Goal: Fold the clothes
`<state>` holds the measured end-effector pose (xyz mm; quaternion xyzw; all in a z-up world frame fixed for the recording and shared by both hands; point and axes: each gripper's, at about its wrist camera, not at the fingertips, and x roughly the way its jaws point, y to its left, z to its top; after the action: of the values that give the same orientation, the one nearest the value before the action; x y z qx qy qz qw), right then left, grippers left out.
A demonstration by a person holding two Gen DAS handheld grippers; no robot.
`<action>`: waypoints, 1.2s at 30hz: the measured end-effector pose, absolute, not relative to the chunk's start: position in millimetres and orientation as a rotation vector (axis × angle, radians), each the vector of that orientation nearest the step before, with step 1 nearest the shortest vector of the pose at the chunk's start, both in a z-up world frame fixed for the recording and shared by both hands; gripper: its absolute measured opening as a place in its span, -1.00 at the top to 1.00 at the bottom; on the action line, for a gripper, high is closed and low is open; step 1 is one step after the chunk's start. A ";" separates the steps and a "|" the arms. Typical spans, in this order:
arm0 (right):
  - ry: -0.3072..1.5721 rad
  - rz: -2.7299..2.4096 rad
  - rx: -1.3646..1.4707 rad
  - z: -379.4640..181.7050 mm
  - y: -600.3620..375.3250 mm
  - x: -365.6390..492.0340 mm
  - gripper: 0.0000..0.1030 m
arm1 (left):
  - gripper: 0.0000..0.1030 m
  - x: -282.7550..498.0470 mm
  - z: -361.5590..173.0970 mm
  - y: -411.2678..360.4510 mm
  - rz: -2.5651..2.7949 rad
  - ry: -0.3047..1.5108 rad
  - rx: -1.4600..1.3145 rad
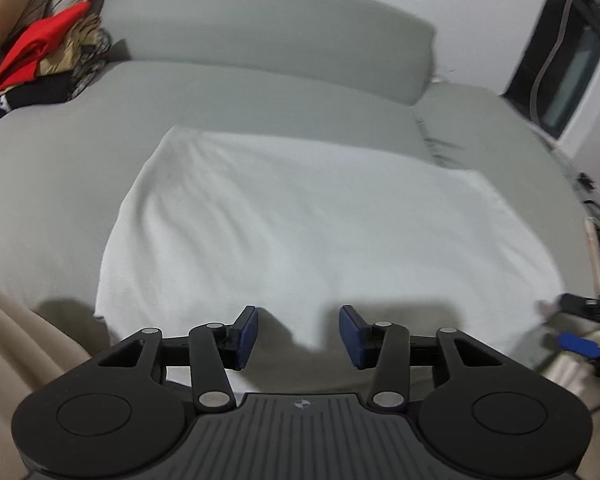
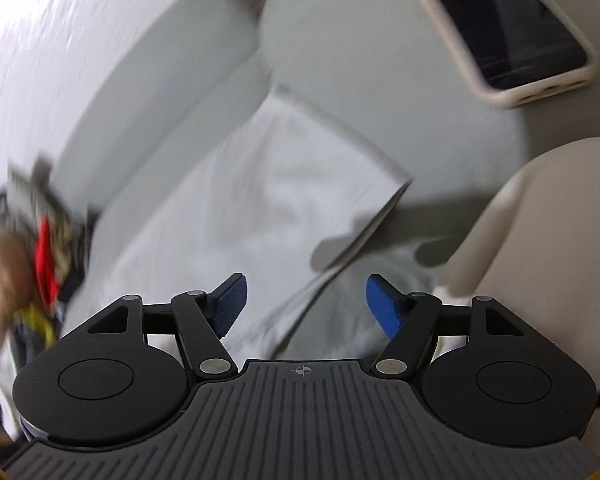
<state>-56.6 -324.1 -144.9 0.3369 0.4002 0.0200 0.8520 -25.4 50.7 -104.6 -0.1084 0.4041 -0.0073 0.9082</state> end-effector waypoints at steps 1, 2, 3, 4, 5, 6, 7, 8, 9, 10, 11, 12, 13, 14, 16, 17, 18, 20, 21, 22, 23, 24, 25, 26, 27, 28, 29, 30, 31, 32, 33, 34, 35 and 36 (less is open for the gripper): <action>0.825 0.025 0.737 -146.7 -330.3 -55.4 -0.22 | 0.20 -21.7 -107.7 51.3 -0.010 0.846 -0.232; 0.832 0.013 0.757 -149.7 -333.8 -51.8 -0.14 | 0.20 -18.3 -110.5 51.9 -0.006 0.857 -0.240; 0.839 0.001 0.777 -152.6 -337.3 -48.1 -0.10 | 0.20 -17.7 -110.2 51.9 -0.008 0.861 -0.240; 0.846 -0.012 0.798 -155.5 -340.8 -44.5 -0.06 | 0.19 -17.3 -110.1 51.9 -0.010 0.864 -0.240; 0.853 -0.024 0.818 -158.4 -344.3 -40.9 -0.06 | 0.19 -18.3 -111.0 51.9 -0.013 0.864 -0.240; 0.861 -0.033 0.841 -161.7 -347.4 -37.1 -0.08 | 0.19 -19.3 -111.8 51.9 -0.017 0.864 -0.241; 0.875 -0.032 0.869 -166.5 -349.2 -32.4 -0.13 | 0.19 -19.3 -112.3 52.5 -0.018 0.865 -0.245; 0.881 -0.025 0.899 -172.8 -351.0 -27.9 -0.13 | 0.19 -19.2 -112.9 53.1 -0.020 0.865 -0.250; 0.872 -0.020 0.933 -178.5 -353.0 -23.3 -0.14 | 0.19 -19.2 -113.4 53.6 -0.022 0.866 -0.254; 0.854 -0.006 0.962 -183.5 -354.8 -18.6 -0.13 | 0.19 -19.3 -113.2 54.1 -0.024 0.867 -0.256; 0.845 0.003 0.983 -187.8 -356.7 -13.6 -0.14 | 0.18 -18.9 -113.5 54.8 -0.026 0.867 -0.258; 0.832 -0.001 1.007 -190.7 -359.5 -10.6 -0.13 | 0.18 -19.8 -113.3 55.1 -0.029 0.865 -0.260; 0.815 0.008 1.023 -192.0 -362.0 -9.1 -0.12 | 0.17 -19.4 -113.7 55.5 -0.031 0.864 -0.263; 0.801 0.015 1.035 -193.1 -364.1 -7.7 -0.09 | 0.17 -18.9 -114.1 55.8 -0.033 0.863 -0.265; 0.786 0.019 1.046 -194.7 -366.1 -5.6 -0.08 | 0.16 -18.1 -114.4 56.8 -0.035 0.864 -0.275; 0.774 0.024 1.057 -195.6 -367.0 -4.6 -0.08 | 0.16 -17.7 -114.7 57.2 -0.036 0.865 -0.279; 0.756 0.040 1.068 -195.9 -367.4 -3.0 -0.08 | 0.16 -17.3 -115.0 57.5 -0.037 0.865 -0.283; 0.727 0.079 1.084 -197.1 -365.8 1.7 0.01 | 0.16 -17.1 -115.2 57.5 -0.039 0.864 -0.282; 0.730 0.085 1.067 -197.0 -363.5 5.7 0.03 | 0.16 -17.0 -115.3 57.5 -0.040 0.865 -0.283; 0.733 0.091 1.051 -197.3 -361.2 9.9 0.03 | 0.16 -16.9 -115.4 57.5 -0.040 0.865 -0.283; 0.742 0.091 1.037 -199.0 -358.7 14.4 0.03 | 0.16 -16.8 -115.5 57.5 -0.041 0.866 -0.284; 0.749 0.092 1.024 -200.5 -356.3 18.8 0.05 | 0.16 -16.8 -115.6 57.7 -0.041 0.866 -0.286; 0.755 0.096 1.014 -201.3 -354.3 22.6 0.02 | 0.16 -16.8 -115.6 57.9 -0.042 0.867 -0.287; 0.761 0.100 1.000 -201.6 -352.4 26.2 0.03 | 0.16 -16.8 -115.7 58.1 -0.043 0.867 -0.289; 0.766 0.106 0.982 -202.0 -350.2 29.0 0.03 | 0.16 -16.8 -115.7 58.1 -0.044 0.867 -0.289; 0.771 0.110 0.962 -202.2 -348.1 31.3 0.08 | 0.16 -16.8 -115.7 58.2 -0.044 0.867 -0.289; 0.774 0.105 0.935 -201.6 -345.8 32.1 0.25 | 0.15 -16.9 -115.7 58.4 -0.045 0.867 -0.289; 0.776 0.102 0.911 -201.0 -343.6 32.5 0.39 | 0.15 -17.0 -115.6 58.6 -0.046 0.867 -0.290; 0.776 0.100 0.904 -200.6 -341.8 31.7 0.47 | 0.15 -17.1 -115.6 58.9 -0.047 0.867 -0.291; 0.776 0.097 0.904 -199.6 -340.5 31.3 0.59 | 0.15 -17.2 -115.6 59.3 -0.048 0.866 -0.293; 0.773 0.094 0.910 -199.0 -340.2 31.5 0.65 | 0.15 -17.2 -115.6 59.8 -0.050 0.866 -0.295; 0.771 0.091 0.915 -198.3 -339.7 31.6 0.66 | 0.15 -17.2 -115.6 60.5 -0.052 0.867 -0.296; 0.768 0.086 0.919 -197.6 -338.5 31.4 0.69 | 0.15 -17.2 -115.5 60.9 -0.054 0.868 -0.297; 0.767 0.081 0.923 -196.7 -337.3 31.3 0.69 | 0.15 -17.2 -115.4 61.0 -0.055 0.870 -0.298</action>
<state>31.3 -337.3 -196.7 0.4341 0.3607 0.0380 0.8246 -17.2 61.0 -115.4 -0.1436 0.4196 -0.0266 0.8959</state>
